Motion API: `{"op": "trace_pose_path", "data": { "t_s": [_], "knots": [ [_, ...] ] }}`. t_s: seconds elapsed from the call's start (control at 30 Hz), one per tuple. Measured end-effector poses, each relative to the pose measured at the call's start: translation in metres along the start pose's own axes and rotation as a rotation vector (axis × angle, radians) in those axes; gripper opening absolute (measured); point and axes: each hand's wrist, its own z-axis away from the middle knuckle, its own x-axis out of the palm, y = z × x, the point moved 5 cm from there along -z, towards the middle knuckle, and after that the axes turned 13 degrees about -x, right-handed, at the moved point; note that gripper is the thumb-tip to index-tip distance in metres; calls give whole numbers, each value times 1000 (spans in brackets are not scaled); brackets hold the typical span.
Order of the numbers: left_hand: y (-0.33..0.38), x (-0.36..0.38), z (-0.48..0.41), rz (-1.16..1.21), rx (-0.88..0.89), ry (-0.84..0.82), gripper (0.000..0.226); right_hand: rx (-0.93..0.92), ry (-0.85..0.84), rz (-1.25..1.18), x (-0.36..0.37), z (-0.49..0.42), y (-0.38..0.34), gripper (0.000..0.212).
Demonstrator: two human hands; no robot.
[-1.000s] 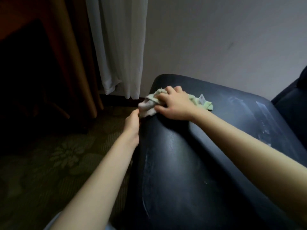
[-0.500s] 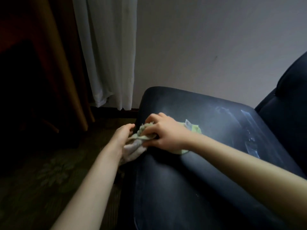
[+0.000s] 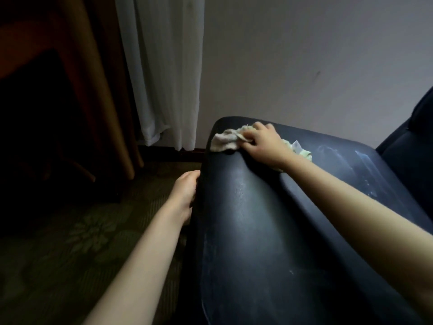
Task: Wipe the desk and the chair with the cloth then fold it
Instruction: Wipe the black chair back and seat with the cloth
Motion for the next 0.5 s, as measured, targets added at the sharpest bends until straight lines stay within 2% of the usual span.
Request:
{"op": "trace_pose_path", "data": {
  "t_s": [0.07, 0.23, 0.37, 0.5],
  "knots": [
    [2, -5, -3, -11, -17, 1, 25, -158, 14, 16, -5, 35, -35, 55],
    [5, -13, -17, 1, -22, 0, 25, -376, 15, -51, -15, 97, -96, 40],
    [6, -14, -23, 10, -27, -2, 27, -364, -73, -177, -12, 77, -82, 43],
    [8, -13, -27, 41, -23, 15, 25, -278, -57, -122, -6, 32, -54, 31]
  ]
}}
